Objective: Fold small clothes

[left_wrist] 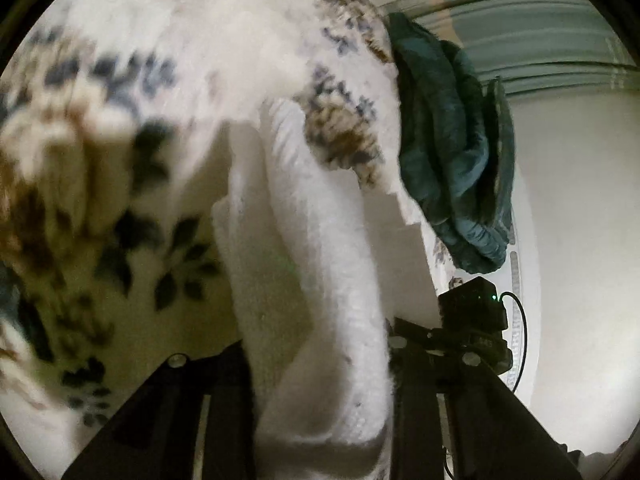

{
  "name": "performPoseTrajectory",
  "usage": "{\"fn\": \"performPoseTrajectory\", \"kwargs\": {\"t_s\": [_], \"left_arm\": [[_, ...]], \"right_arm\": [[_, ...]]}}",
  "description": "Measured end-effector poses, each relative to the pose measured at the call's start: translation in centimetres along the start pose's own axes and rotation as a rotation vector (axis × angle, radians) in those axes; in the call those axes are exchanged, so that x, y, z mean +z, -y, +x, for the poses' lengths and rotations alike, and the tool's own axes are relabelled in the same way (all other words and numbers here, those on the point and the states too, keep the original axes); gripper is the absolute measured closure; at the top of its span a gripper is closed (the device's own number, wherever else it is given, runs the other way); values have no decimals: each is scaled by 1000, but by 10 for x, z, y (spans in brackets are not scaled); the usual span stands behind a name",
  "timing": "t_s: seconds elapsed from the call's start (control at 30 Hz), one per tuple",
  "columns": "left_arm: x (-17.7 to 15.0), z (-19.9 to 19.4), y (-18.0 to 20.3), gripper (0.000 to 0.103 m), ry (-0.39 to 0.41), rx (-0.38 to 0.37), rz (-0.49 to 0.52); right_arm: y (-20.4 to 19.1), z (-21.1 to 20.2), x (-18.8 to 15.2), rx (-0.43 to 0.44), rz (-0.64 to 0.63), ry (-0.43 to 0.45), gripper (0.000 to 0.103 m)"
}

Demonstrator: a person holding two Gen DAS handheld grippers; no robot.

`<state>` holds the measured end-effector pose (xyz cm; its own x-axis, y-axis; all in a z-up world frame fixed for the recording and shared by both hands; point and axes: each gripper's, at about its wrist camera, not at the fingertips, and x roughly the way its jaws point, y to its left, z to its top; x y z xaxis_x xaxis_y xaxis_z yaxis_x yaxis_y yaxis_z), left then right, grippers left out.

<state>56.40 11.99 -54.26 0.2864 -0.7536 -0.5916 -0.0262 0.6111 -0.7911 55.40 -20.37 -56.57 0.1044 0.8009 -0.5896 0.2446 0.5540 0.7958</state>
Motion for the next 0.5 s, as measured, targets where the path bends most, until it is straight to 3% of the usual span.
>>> {"fn": "performPoseTrajectory", "kwargs": {"t_s": [0.13,0.33,0.5], "left_arm": [[34,-18,20,80,37,-4,27],[115,-29,44,80,105,11,63],[189,-7,36,79,122,32,73]], "right_arm": [[-41,-13,19,23,-51,44,60],[-103,-24,95,63,-109,101,60],[-134,-1,173,59,-135,137,60]]}}
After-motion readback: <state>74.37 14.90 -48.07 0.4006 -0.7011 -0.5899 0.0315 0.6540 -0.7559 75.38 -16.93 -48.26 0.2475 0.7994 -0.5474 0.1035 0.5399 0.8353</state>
